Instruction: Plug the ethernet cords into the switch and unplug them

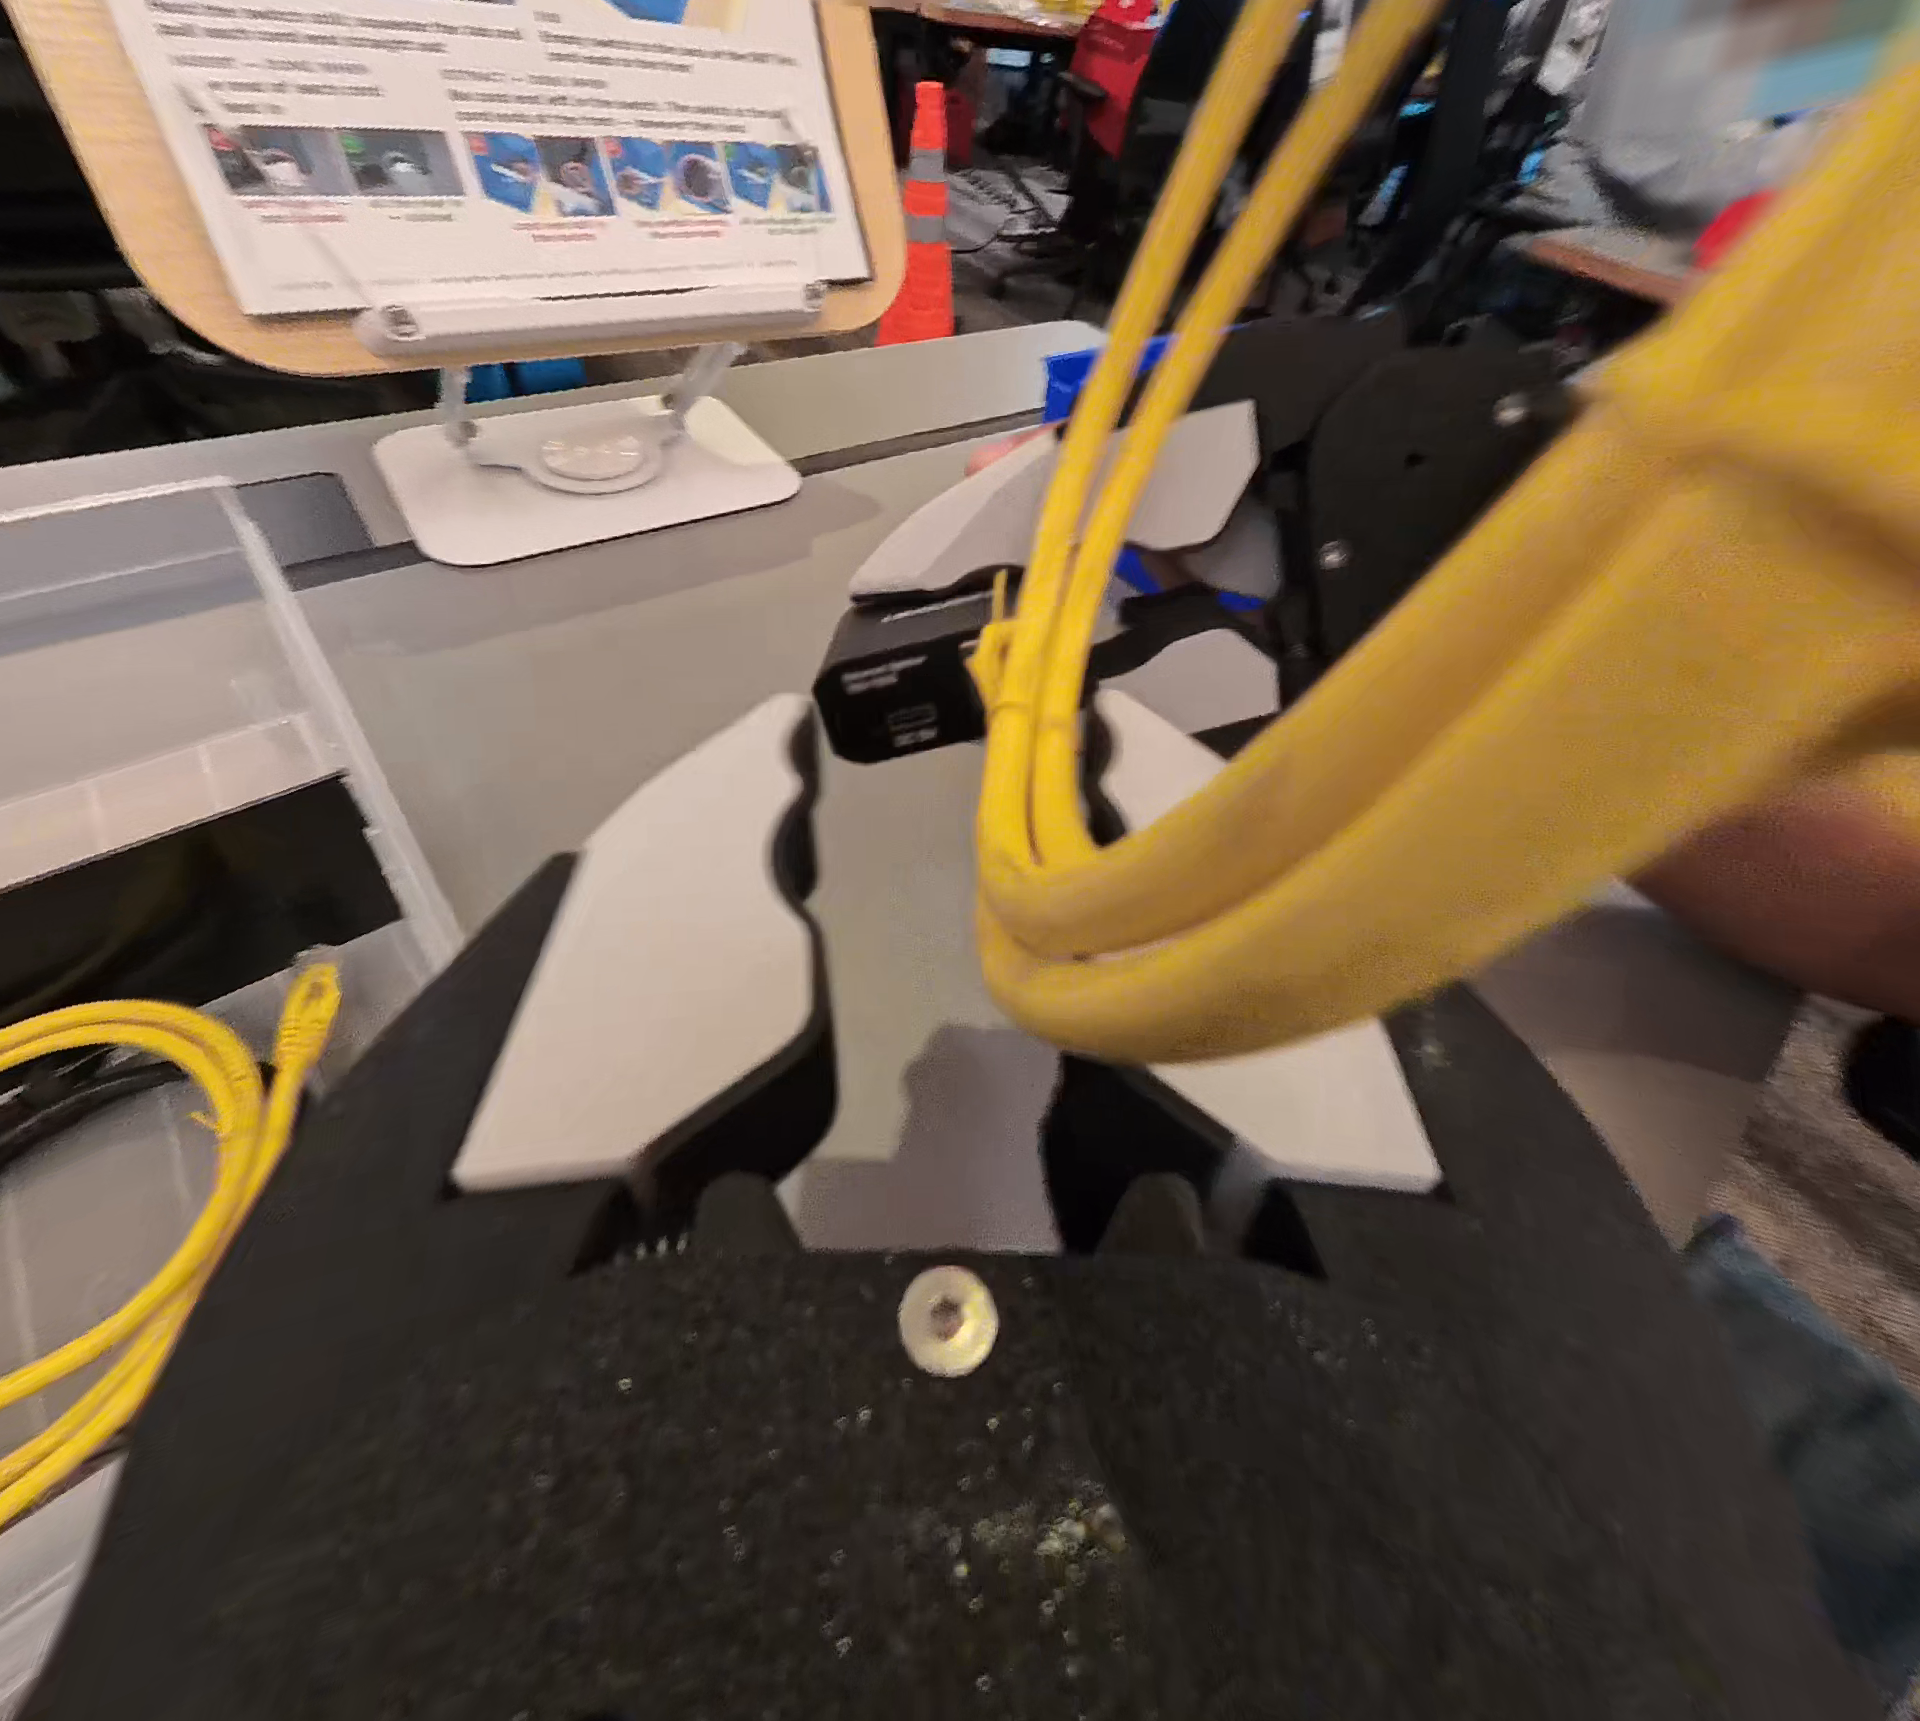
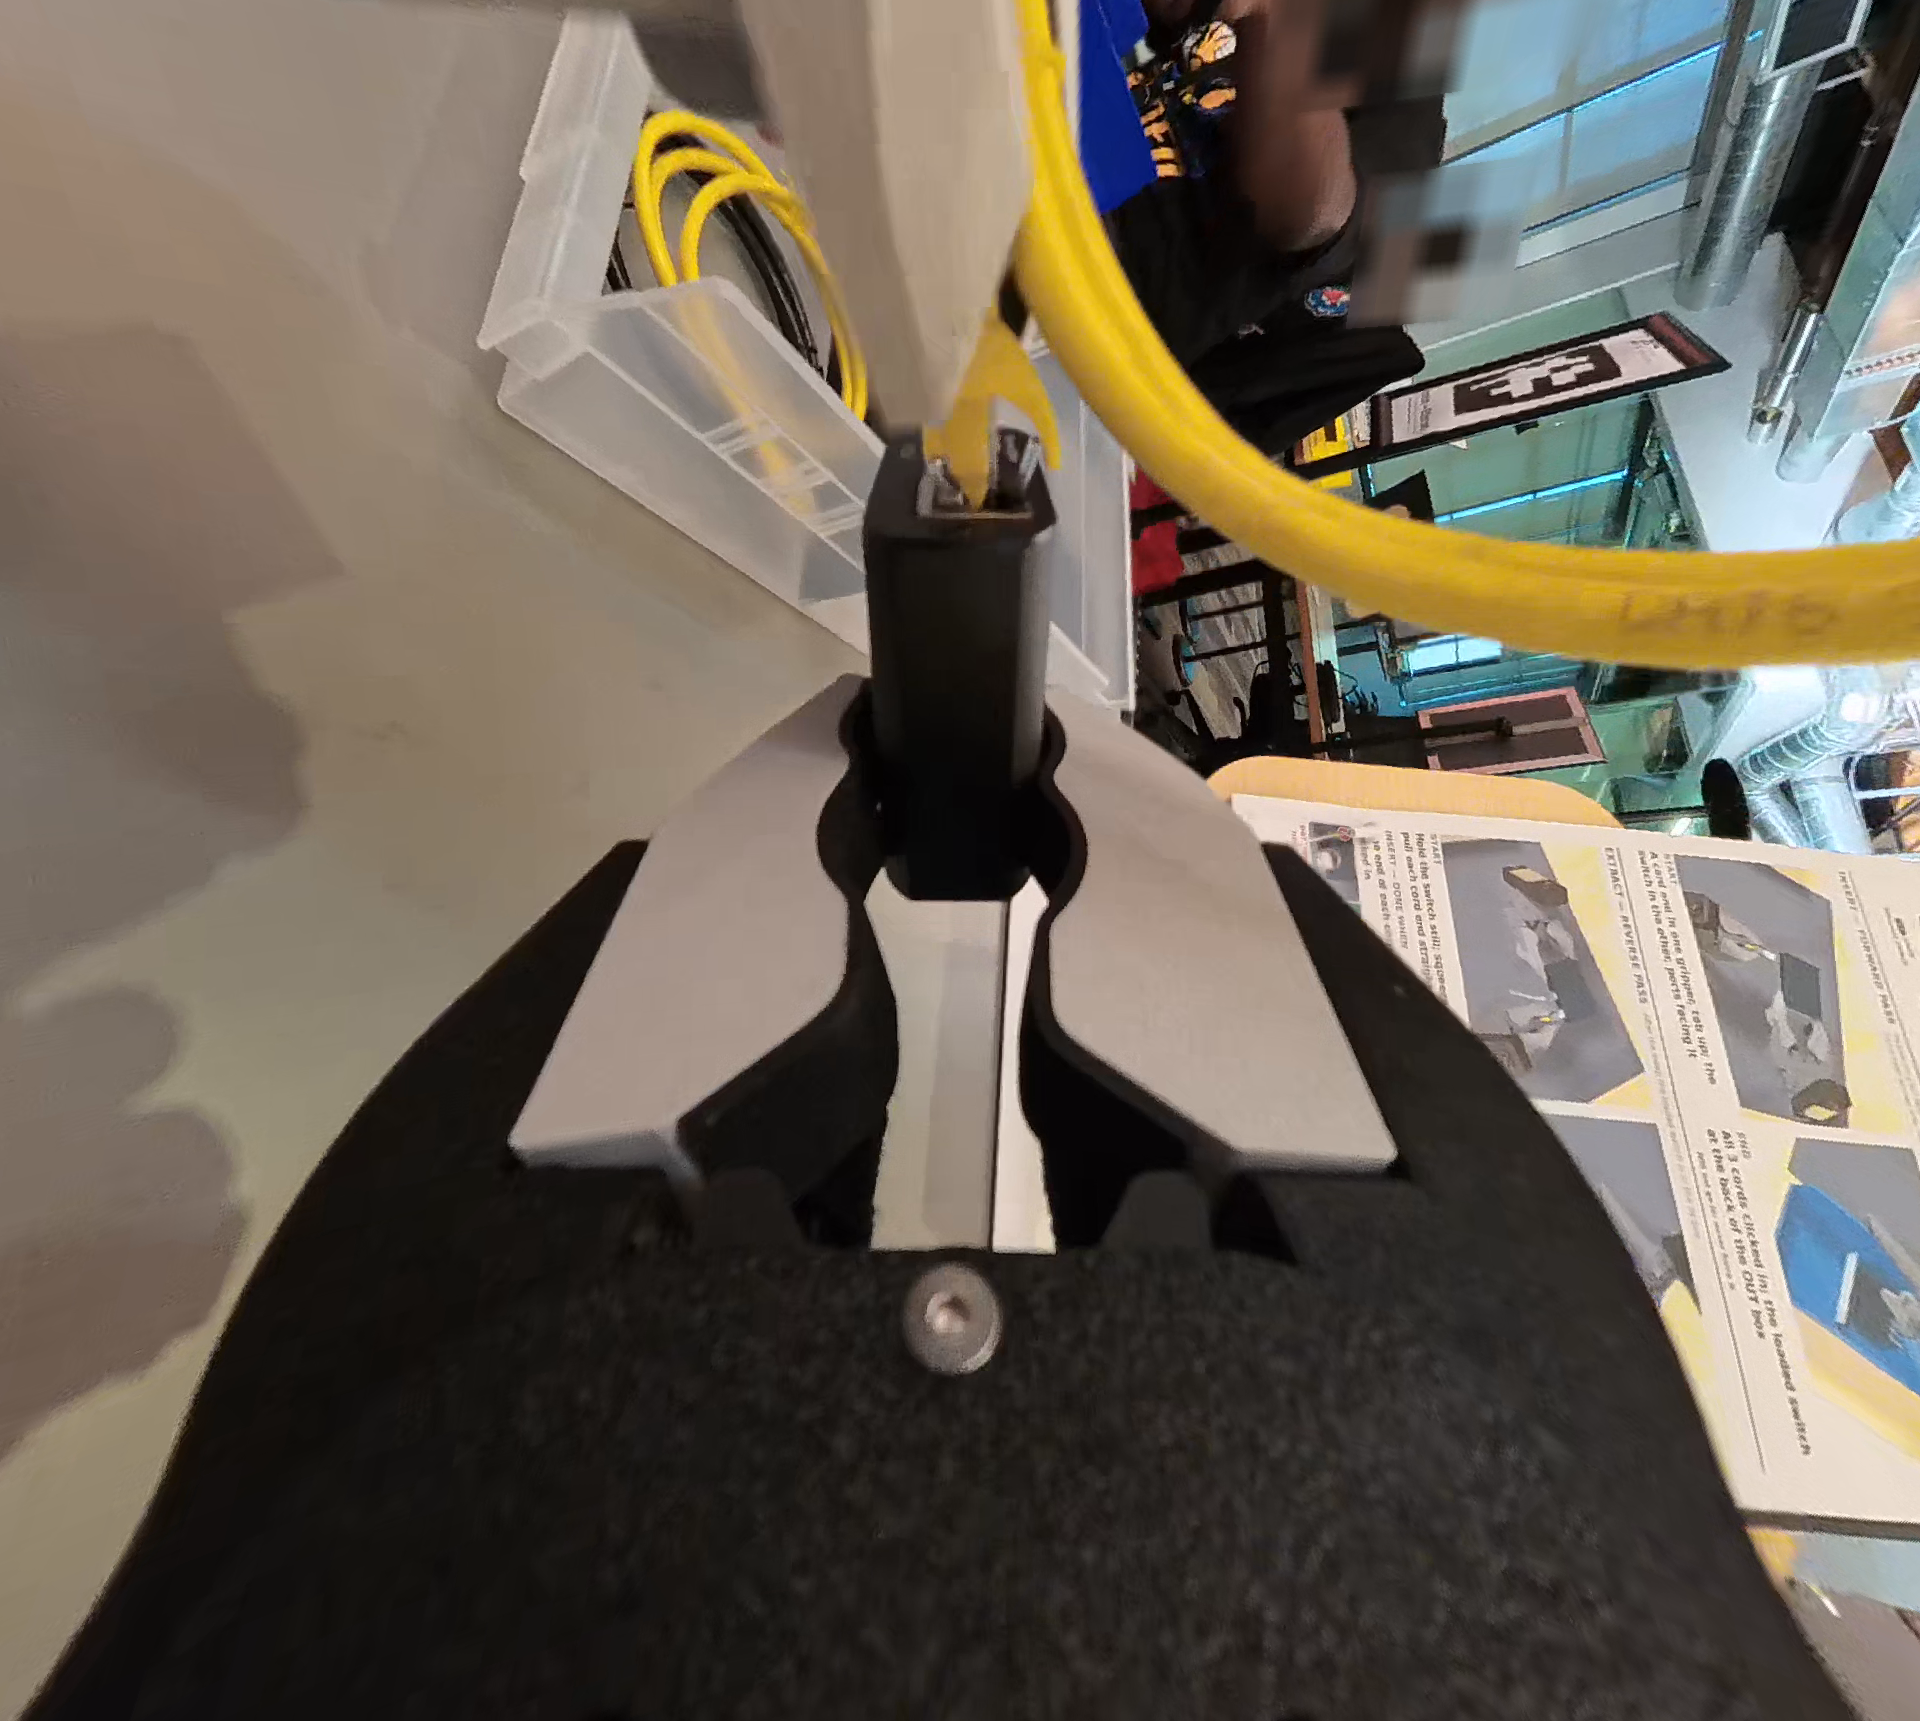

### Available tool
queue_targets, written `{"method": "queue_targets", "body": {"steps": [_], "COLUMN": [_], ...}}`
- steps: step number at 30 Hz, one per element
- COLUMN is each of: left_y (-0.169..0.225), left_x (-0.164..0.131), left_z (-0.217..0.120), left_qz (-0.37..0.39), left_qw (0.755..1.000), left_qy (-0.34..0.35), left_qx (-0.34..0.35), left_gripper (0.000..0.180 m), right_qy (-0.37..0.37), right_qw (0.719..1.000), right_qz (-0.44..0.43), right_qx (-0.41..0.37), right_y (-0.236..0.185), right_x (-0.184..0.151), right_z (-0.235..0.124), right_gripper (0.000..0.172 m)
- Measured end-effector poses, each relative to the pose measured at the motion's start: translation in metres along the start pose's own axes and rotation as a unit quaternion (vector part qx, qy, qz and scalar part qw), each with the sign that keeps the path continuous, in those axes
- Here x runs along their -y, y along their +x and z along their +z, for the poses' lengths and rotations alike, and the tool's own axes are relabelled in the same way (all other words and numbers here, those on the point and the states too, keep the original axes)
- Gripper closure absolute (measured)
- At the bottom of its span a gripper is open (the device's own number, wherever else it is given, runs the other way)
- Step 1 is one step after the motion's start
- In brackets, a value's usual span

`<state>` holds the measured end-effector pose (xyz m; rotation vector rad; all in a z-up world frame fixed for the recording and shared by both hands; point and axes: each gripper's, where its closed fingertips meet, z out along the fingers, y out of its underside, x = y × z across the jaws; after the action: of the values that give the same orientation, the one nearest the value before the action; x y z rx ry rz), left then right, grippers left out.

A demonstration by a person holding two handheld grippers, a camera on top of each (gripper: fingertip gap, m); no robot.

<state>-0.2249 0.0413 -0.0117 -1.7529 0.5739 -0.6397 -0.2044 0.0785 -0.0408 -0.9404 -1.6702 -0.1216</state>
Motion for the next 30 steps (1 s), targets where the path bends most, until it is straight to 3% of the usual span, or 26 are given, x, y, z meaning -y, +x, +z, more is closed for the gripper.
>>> {"method": "queue_targets", "body": {"steps": [2,5,7,10,13,20,24,28,30], "left_y": [-0.004,0.001,0.000,-0.001,-0.001,0.001,0.012,0.024,0.033], "left_x": [-0.006,-0.009,-0.009,-0.008,-0.010,-0.007,0.015,0.046,0.058], "left_z": [0.004,0.009,0.011,0.010,0.010,0.007,0.000,-0.011,-0.013], "left_qz": [-0.005,-0.047,-0.044,-0.042,-0.052,-0.146,-0.233,-0.305,-0.339], "left_qw": [1.000,0.999,0.999,0.999,0.998,0.980,0.931,0.852,0.800], "left_qy": [-0.013,-0.019,-0.018,-0.015,-0.018,0.008,0.056,0.117,0.129], "left_qx": [0.011,-0.015,-0.008,-0.006,-0.016,-0.138,-0.274,-0.410,-0.478], "left_gripper": [0.102,0.096,0.100,0.121,0.122,0.122,0.126,0.123,0.122], "right_qy": [-0.001,-0.012,-0.025,-0.022,-0.030,0.019,0.107,0.198,0.252], "right_qw": [1.000,1.000,0.999,1.000,0.999,1.000,0.994,0.973,0.958], "right_qz": [0.009,0.000,-0.016,-0.015,-0.020,-0.021,0.023,0.116,0.137], "right_qx": [-0.008,-0.015,-0.017,-0.013,-0.009,0.006,-0.001,0.003,-0.007], "right_y": [0.004,0.005,0.002,0.000,-0.002,-0.005,0.010,0.036,0.046], "right_x": [0.002,0.002,0.004,0.010,0.010,0.020,0.033,0.040,0.049], "right_z": [-0.001,-0.001,0.001,0.001,0.001,-0.004,-0.023,-0.047,-0.061], "right_gripper": [0.148,0.148,0.148,0.148,0.148,0.145,0.141,0.141,0.141]}}
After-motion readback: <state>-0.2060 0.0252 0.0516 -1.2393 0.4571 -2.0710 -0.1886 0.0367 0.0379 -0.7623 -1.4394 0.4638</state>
